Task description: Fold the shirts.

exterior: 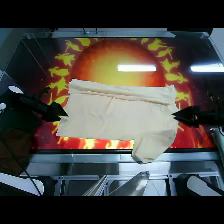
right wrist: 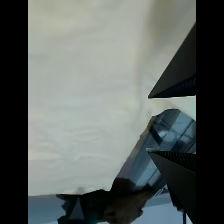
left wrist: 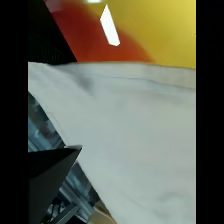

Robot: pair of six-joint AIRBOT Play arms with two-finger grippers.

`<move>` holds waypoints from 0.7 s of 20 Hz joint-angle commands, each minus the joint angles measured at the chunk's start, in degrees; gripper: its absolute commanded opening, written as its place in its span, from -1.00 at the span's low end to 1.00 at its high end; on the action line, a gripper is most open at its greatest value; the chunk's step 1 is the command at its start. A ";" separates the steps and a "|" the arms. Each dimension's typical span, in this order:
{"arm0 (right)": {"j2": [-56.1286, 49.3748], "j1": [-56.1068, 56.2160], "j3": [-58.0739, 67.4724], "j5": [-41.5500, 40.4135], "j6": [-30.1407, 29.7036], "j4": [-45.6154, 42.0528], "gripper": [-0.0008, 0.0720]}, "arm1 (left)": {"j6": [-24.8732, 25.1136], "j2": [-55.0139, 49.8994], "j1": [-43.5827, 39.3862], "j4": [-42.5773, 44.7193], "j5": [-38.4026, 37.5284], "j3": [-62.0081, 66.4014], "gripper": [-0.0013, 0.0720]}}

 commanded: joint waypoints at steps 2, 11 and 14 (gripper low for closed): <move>8.87 -0.17 -6.67 -1.84 7.06 -5.11 0.03 | -0.92 -2.89 -1.07 1.77 -6.21 -2.25 0.28; 15.72 -0.13 -16.26 -10.23 26.60 -26.80 0.45 | 1.07 -3.06 -4.02 2.27 -9.40 -2.32 -0.91; 15.69 -0.02 -21.57 -11.32 26.86 -22.95 0.36 | 1.05 -3.06 -3.30 2.21 -9.55 -2.32 -0.91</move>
